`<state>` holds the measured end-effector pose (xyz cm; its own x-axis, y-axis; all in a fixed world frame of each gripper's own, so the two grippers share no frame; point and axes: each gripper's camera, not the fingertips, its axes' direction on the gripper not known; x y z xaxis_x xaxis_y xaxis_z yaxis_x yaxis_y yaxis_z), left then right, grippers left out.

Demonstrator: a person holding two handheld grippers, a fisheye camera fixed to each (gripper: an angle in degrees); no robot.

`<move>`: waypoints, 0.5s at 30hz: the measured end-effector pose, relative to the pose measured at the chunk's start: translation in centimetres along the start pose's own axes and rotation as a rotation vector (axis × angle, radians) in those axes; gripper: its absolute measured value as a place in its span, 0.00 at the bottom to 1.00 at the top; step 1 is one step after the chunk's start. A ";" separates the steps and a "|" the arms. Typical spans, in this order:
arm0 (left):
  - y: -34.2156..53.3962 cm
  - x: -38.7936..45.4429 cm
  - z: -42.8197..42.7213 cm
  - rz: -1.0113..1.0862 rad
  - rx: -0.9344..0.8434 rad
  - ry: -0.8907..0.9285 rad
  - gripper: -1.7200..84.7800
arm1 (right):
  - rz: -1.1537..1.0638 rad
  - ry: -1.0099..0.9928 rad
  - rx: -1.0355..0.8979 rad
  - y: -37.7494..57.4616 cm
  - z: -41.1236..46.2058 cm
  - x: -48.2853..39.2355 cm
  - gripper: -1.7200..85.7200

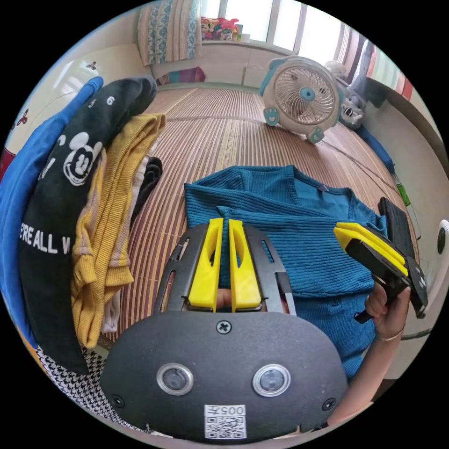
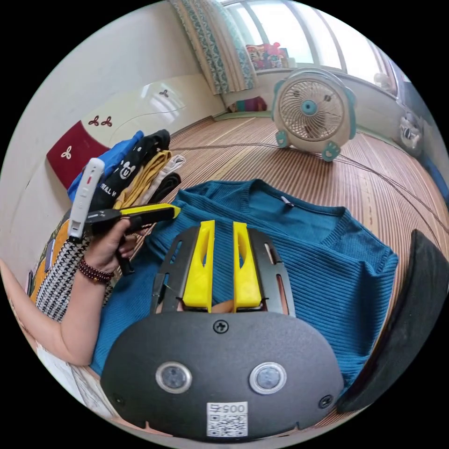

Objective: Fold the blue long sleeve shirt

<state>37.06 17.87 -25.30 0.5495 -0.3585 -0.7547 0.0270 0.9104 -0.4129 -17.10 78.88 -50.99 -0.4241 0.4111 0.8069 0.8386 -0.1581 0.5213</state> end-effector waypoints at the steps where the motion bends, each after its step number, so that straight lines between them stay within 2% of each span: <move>1: 0.3 0.2 -1.0 0.012 0.049 0.004 0.06 | 0.024 0.014 0.011 0.3 -0.4 0.3 0.07; 5: 1.1 0.7 -3.3 0.017 0.164 -0.012 0.06 | 0.125 0.037 0.065 1.4 -1.9 1.4 0.07; 10: 1.6 0.2 -2.4 -0.078 0.069 -0.185 0.08 | 0.283 0.156 0.064 2.6 -2.7 2.5 0.07; 15: 2.6 -0.6 -3.5 -0.081 0.109 -0.108 0.08 | 0.457 0.358 0.047 4.1 -4.0 3.3 0.07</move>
<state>33.90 19.73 -27.64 0.6283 -0.4125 -0.6596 0.1616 0.8986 -0.4080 -16.40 75.97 -45.10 -0.0979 -0.0202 0.9950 0.9746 -0.2045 0.0917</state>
